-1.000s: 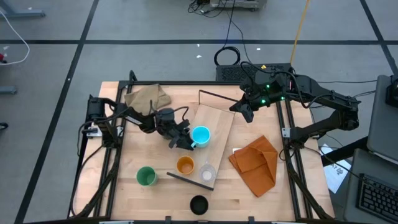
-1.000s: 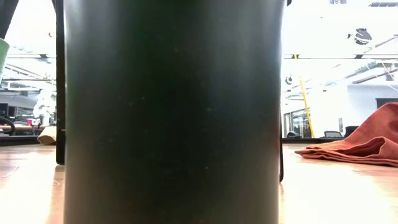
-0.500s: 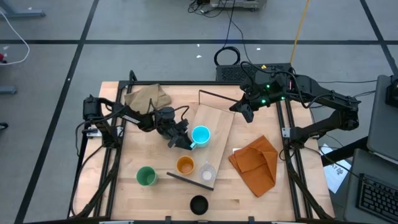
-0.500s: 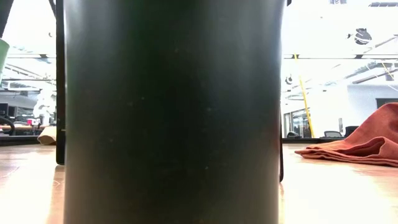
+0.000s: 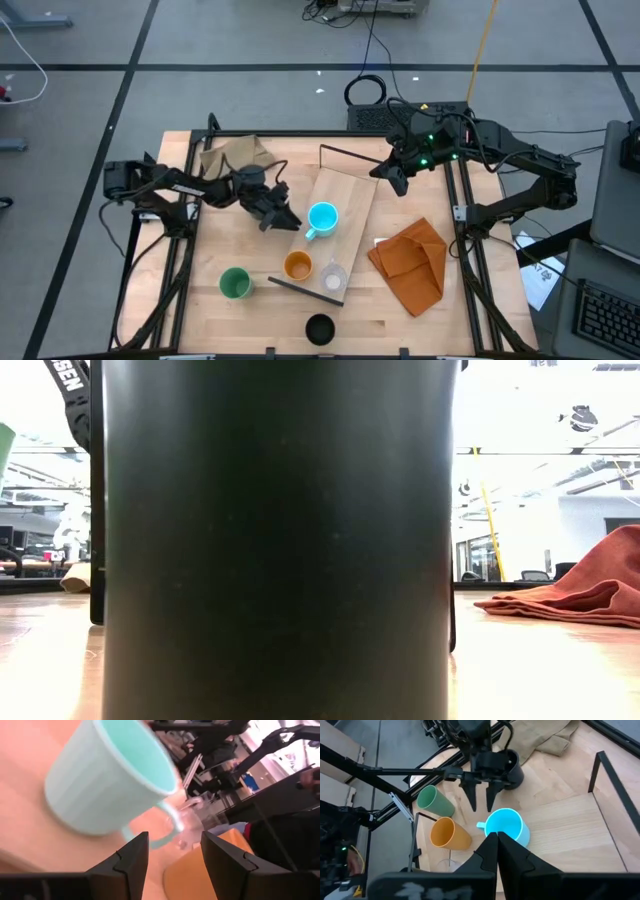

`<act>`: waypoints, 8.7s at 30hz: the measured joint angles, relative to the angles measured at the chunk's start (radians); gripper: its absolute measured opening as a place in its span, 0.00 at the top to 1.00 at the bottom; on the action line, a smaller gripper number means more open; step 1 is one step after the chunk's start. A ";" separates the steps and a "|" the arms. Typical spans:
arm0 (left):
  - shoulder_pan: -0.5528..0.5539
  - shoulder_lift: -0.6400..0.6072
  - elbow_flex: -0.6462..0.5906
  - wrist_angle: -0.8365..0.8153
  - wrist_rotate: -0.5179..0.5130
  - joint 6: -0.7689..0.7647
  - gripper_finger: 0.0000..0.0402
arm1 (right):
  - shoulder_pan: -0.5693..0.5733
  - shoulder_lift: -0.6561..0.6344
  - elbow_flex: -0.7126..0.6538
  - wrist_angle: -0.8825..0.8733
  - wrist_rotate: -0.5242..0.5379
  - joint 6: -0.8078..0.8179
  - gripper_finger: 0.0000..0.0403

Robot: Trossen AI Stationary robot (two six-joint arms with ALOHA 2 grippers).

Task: Stack small to large cups/mugs on shelf
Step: Put the light blue mug on the shelf, then put the dark blue mug on the shelf

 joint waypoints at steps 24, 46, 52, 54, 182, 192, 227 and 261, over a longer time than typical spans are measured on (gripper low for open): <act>0.029 -0.167 0.007 0.045 -0.178 -0.120 0.60 | -0.004 0.000 -0.272 0.053 0.001 -0.022 1.00; -0.024 -0.470 0.007 0.167 -0.362 -0.346 0.99 | -0.009 0.001 -0.845 0.786 -0.047 0.177 1.00; -0.072 -0.520 0.007 0.180 -0.407 -0.359 0.99 | 0.007 0.043 -0.860 0.856 0.073 0.198 1.00; -0.081 -0.531 0.007 0.178 -0.419 -0.359 1.00 | 0.029 0.066 -0.858 0.876 0.123 0.201 1.00; 0.045 -0.611 0.007 0.263 -0.423 -0.351 1.00 | -0.044 -0.119 -0.855 1.218 0.133 0.032 0.92; 0.066 -0.624 0.007 0.491 -0.426 -0.474 0.96 | -0.031 -0.271 -0.855 1.335 0.132 0.152 0.63; -0.338 -0.612 0.634 -0.521 -0.737 -0.154 0.78 | 0.143 -0.340 -0.855 1.480 0.001 0.306 0.54; -0.308 -0.206 1.032 -2.128 -1.095 -0.423 0.78 | 0.207 -0.398 -0.855 1.308 0.003 0.254 0.54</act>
